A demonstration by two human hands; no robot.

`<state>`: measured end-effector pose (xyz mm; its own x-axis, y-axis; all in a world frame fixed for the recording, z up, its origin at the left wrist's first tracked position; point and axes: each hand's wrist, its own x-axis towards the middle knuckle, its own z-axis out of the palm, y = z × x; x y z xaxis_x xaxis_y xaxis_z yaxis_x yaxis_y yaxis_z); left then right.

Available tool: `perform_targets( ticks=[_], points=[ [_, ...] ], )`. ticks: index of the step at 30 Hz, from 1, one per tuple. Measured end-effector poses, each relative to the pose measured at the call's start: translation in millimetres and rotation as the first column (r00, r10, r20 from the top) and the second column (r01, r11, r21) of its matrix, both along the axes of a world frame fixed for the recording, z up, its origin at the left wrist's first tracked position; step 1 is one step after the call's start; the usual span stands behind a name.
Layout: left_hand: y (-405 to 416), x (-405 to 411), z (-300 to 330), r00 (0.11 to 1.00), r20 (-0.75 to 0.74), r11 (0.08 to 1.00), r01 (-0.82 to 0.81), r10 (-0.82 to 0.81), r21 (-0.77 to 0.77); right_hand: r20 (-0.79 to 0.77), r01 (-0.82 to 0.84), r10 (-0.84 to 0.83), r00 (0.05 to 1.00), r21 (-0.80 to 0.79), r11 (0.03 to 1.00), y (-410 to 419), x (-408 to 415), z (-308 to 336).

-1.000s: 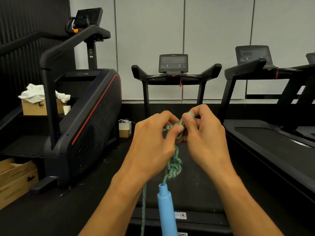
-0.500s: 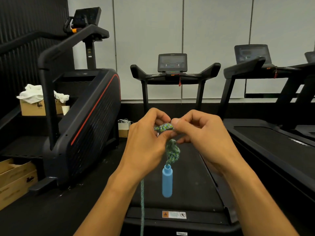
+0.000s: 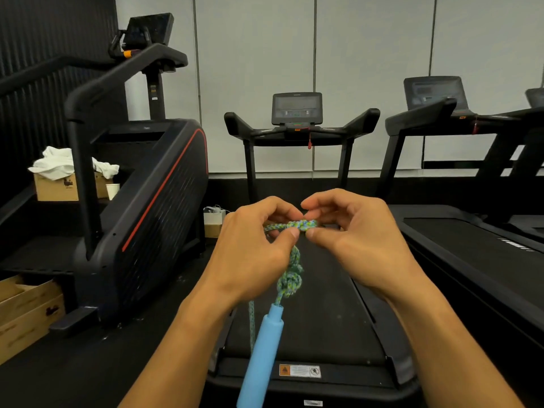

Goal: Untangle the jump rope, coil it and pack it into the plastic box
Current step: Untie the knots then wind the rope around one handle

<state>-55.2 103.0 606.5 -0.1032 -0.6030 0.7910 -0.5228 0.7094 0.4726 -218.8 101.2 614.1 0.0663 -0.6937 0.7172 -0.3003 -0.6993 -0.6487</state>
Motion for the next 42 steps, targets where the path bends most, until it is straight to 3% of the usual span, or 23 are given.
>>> perform_targets(
  ticks=[12,16,23,25,28,33,42],
  points=[
    [0,2,2,0.995,0.058,0.993,-0.074,0.080,-0.093,-0.052,0.067,-0.086,0.995,-0.290,0.955,-1,9,-6],
    [0,1,1,0.994,0.074,0.987,-0.070,0.081,-0.146,-0.056,0.077,-0.100,0.993,-0.323,0.943,0,11,-7],
    [0,5,2,0.997,0.053,0.991,-0.041,0.048,-0.126,-0.006,0.029,-0.032,0.999,-0.266,0.963,2,17,-5],
    [-3,5,1,0.990,-0.120,0.997,0.074,-0.076,-0.020,0.066,-0.010,0.026,0.997,-0.221,0.975,3,18,-4],
    [-8,6,2,0.909,-0.361,0.966,0.249,-0.210,0.067,0.184,-0.107,0.131,0.974,-0.134,0.985,4,18,-1],
    [-8,9,2,0.903,-0.322,0.941,0.327,-0.285,0.086,0.159,-0.130,0.147,0.976,-0.109,0.985,4,17,-2],
    [-9,5,1,0.916,-0.327,0.966,0.258,-0.233,0.034,0.044,-0.039,0.045,0.998,-0.115,0.993,3,18,-4]
  ],
)
